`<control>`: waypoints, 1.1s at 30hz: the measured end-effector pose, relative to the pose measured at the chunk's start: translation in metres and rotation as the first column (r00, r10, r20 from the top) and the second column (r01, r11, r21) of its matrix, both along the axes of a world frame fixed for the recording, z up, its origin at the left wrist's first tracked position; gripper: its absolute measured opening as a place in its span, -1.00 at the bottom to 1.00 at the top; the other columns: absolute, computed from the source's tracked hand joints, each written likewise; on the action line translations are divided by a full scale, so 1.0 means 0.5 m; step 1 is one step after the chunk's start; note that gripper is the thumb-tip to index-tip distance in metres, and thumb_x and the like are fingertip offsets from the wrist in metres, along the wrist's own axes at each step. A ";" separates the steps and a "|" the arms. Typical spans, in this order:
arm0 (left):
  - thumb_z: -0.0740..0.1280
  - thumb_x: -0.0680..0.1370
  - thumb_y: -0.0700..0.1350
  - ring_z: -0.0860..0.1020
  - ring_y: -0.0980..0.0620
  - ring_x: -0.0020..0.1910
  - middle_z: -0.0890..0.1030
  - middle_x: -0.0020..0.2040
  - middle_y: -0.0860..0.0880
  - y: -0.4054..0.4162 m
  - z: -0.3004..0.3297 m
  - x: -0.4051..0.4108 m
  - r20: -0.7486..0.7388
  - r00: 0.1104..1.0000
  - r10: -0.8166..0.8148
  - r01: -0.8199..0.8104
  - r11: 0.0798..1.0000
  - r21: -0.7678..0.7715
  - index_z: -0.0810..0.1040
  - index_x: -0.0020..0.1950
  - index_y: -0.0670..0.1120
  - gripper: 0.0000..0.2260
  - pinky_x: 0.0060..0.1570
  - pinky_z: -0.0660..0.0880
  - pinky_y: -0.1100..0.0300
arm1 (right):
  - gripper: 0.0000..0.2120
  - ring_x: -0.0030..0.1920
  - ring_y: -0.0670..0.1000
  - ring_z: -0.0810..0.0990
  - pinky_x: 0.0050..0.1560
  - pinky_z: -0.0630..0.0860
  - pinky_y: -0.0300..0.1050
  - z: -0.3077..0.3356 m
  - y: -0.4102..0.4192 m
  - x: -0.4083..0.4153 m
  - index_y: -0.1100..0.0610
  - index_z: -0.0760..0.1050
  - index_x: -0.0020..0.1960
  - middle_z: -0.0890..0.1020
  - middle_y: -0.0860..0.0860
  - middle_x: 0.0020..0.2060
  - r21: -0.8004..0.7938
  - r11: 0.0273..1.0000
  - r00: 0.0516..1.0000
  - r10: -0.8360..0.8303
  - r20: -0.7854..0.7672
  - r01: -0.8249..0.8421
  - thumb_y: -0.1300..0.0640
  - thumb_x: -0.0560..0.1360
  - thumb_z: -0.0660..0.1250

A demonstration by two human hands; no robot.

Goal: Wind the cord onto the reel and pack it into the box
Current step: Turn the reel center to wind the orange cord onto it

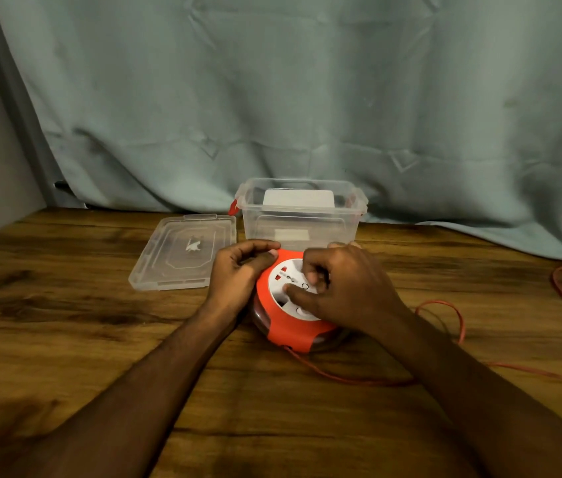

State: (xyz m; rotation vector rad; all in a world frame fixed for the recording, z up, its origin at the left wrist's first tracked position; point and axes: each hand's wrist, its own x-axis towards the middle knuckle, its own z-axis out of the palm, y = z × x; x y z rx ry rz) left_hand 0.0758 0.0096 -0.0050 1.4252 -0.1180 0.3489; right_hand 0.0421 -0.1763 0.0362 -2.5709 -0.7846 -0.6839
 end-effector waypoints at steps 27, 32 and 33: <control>0.42 0.54 -0.27 0.71 -0.12 -0.03 0.75 -0.02 -0.12 0.002 -0.001 0.000 -0.011 1.000 0.020 -0.020 1.000 0.012 0.72 0.02 -0.14 -0.88 -0.04 0.63 0.03 | -0.49 -0.16 -0.11 0.56 -0.35 0.36 -0.21 0.029 -0.039 0.012 0.00 0.39 -0.24 0.58 -0.12 -0.25 -0.094 0.996 0.974 -0.028 -0.226 0.007 -0.32 0.23 0.58; 0.42 0.54 -0.27 0.70 -0.13 0.00 0.74 -0.01 -0.13 -0.001 -0.001 -0.001 -0.008 1.000 0.022 -0.022 1.000 0.014 0.72 0.04 -0.17 -0.88 0.01 0.64 -0.02 | -0.42 -0.34 -0.16 0.41 -0.26 0.30 -0.17 0.023 -0.013 -0.001 0.05 0.36 -0.41 0.43 -0.12 -0.47 -0.132 0.988 0.980 -0.100 -0.170 0.078 -0.41 0.33 0.47; 0.42 0.54 -0.26 0.70 -0.13 0.01 0.74 0.00 -0.13 0.000 0.000 -0.001 -0.009 1.000 0.023 -0.023 1.000 0.019 0.72 0.04 -0.17 -0.88 0.01 0.65 -0.02 | -0.39 -0.36 -0.16 0.38 -0.21 0.33 -0.14 0.022 -0.010 -0.001 0.05 0.35 -0.44 0.40 -0.12 -0.49 -0.132 0.987 0.979 -0.118 -0.165 0.096 -0.44 0.33 0.44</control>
